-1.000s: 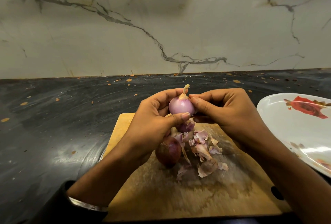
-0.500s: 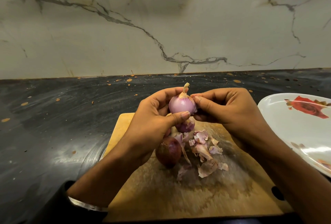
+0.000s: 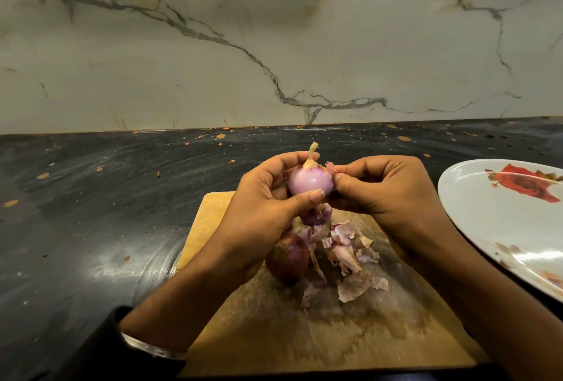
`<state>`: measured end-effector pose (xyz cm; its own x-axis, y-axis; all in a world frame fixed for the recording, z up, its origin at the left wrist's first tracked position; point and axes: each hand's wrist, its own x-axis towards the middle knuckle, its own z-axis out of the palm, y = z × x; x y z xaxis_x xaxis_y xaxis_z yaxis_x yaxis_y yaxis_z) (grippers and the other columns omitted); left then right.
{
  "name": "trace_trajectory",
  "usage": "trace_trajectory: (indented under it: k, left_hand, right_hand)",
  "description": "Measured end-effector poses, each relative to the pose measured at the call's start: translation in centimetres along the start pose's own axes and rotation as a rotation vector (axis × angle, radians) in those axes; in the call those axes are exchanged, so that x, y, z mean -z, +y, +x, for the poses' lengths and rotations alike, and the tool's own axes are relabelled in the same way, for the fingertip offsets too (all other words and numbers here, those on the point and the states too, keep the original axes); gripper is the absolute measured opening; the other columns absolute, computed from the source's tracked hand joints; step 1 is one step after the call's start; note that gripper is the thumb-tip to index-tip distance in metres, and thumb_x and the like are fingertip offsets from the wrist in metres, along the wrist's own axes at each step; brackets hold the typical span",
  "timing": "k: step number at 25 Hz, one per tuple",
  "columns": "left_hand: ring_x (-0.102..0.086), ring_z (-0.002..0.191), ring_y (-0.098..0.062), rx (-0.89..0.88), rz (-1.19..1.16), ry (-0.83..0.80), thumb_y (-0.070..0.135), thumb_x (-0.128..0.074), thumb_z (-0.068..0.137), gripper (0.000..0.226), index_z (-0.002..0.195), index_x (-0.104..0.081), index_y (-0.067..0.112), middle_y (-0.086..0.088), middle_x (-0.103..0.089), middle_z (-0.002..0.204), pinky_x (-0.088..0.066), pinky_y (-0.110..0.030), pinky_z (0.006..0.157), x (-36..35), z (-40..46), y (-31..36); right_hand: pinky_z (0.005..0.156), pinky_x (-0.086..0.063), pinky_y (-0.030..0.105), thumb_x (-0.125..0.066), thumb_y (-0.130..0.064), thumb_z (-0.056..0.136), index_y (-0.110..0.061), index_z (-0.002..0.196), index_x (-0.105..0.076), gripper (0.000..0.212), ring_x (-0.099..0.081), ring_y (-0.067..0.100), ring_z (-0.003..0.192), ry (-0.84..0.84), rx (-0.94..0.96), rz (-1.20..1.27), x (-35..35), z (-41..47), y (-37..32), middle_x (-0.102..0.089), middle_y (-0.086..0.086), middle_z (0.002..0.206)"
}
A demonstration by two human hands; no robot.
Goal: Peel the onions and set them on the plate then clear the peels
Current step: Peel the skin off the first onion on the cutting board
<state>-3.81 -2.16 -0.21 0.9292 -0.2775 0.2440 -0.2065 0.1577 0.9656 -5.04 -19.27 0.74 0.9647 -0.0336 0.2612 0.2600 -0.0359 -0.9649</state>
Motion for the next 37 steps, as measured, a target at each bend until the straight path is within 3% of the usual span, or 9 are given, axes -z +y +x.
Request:
trace_trajectory:
  k: [3, 8, 13, 17, 22, 25, 32, 37]
  left_hand:
    - [-0.069, 0.109, -0.016, 0.000, 0.001, -0.014, -0.011, -0.066, 0.082, 0.049, 0.125, -0.060, 0.009, -0.006, -0.071, 0.119, -0.058, -0.024, 0.084, -0.10, -0.08, -0.04]
    - [-0.069, 0.110, -0.016, 0.027, -0.013, -0.040, -0.006, -0.063, 0.087, 0.047, 0.131, -0.056, 0.012, -0.005, -0.071, 0.120, -0.056, -0.020, 0.080, -0.30, -0.23, 0.07]
    - [-0.072, 0.102, -0.016, 0.068, -0.057, -0.053, 0.008, -0.069, 0.078, 0.057, 0.132, -0.054, 0.017, -0.004, -0.073, 0.113, -0.057, -0.020, 0.078, -0.37, -0.28, 0.46]
    - [-0.073, 0.097, -0.017, 0.083, -0.080, -0.021, 0.002, -0.066, 0.084, 0.048, 0.129, -0.058, 0.015, -0.005, -0.075, 0.108, -0.058, -0.022, 0.074, -0.22, -0.07, 0.44]
    - [-0.068, 0.113, -0.023, 0.103, -0.161, -0.006, 0.014, -0.061, 0.080, 0.056, 0.136, -0.054, 0.013, -0.009, -0.071, 0.120, -0.056, -0.036, 0.094, 0.18, 0.17, 0.64]
    - [-0.069, 0.110, -0.022, 0.125, -0.240, -0.008, 0.013, -0.059, 0.081, 0.056, 0.136, -0.053, 0.011, -0.011, -0.070, 0.121, -0.057, -0.029, 0.091, 0.13, 0.26, 0.70]
    - [-0.069, 0.110, -0.021, 0.175, -0.350, 0.066, 0.012, -0.057, 0.087, 0.051, 0.137, -0.052, 0.010, -0.013, -0.066, 0.126, -0.058, -0.031, 0.090, 0.23, 0.61, 0.62]
    - [-0.070, 0.108, -0.023, 0.178, -0.357, 0.070, 0.015, -0.060, 0.076, 0.060, 0.135, -0.054, 0.010, -0.014, -0.067, 0.124, -0.058, -0.030, 0.088, 0.15, 0.52, 0.75]
  right_hand:
    - [0.064, -0.062, 0.030, -0.082, -0.008, 0.073, -0.009, 0.080, -0.078, 0.008, -0.076, 0.021, 0.069, 0.048, 0.044, -0.072, -0.10, -0.27, 0.04, -0.077, 0.006, 0.075]
    - [0.069, -0.064, 0.043, -0.081, -0.006, 0.079, -0.014, 0.083, -0.079, 0.010, -0.076, 0.016, 0.070, 0.192, 0.123, -0.250, -0.36, -0.29, 0.68, -0.077, -0.001, 0.074]
    - [0.070, -0.063, 0.037, -0.077, -0.011, 0.085, -0.013, 0.090, -0.078, 0.005, -0.076, 0.014, 0.074, 0.190, 0.134, -0.198, -0.72, -0.29, 0.93, -0.078, 0.000, 0.078]
    - [0.063, -0.060, 0.025, -0.077, -0.013, 0.085, -0.010, 0.090, -0.077, 0.006, -0.075, 0.013, 0.070, 0.180, 0.113, -0.181, -0.85, -0.32, 0.82, -0.077, 0.002, 0.076]
    - [0.061, -0.058, 0.022, -0.071, -0.004, 0.089, -0.006, 0.090, -0.073, 0.003, -0.076, 0.018, 0.068, 0.200, 0.028, -0.071, -0.57, -0.23, 0.56, -0.076, 0.009, 0.075]
    - [0.061, -0.059, 0.023, -0.071, -0.007, 0.089, -0.008, 0.089, -0.072, 0.001, -0.076, 0.019, 0.069, 0.211, 0.019, -0.053, -0.57, -0.24, 0.33, -0.076, 0.010, 0.076]
    - [0.061, -0.061, 0.029, -0.063, -0.001, 0.092, -0.009, 0.093, -0.070, 0.010, -0.075, 0.023, 0.067, 0.225, 0.064, -0.056, -0.13, -0.14, 0.25, -0.074, 0.011, 0.076]
    - [0.060, -0.056, 0.024, -0.043, 0.003, 0.100, -0.014, 0.099, -0.077, 0.037, -0.070, 0.016, 0.067, 0.110, 0.010, 0.012, -0.71, -0.11, 0.07, -0.074, 0.008, 0.083]
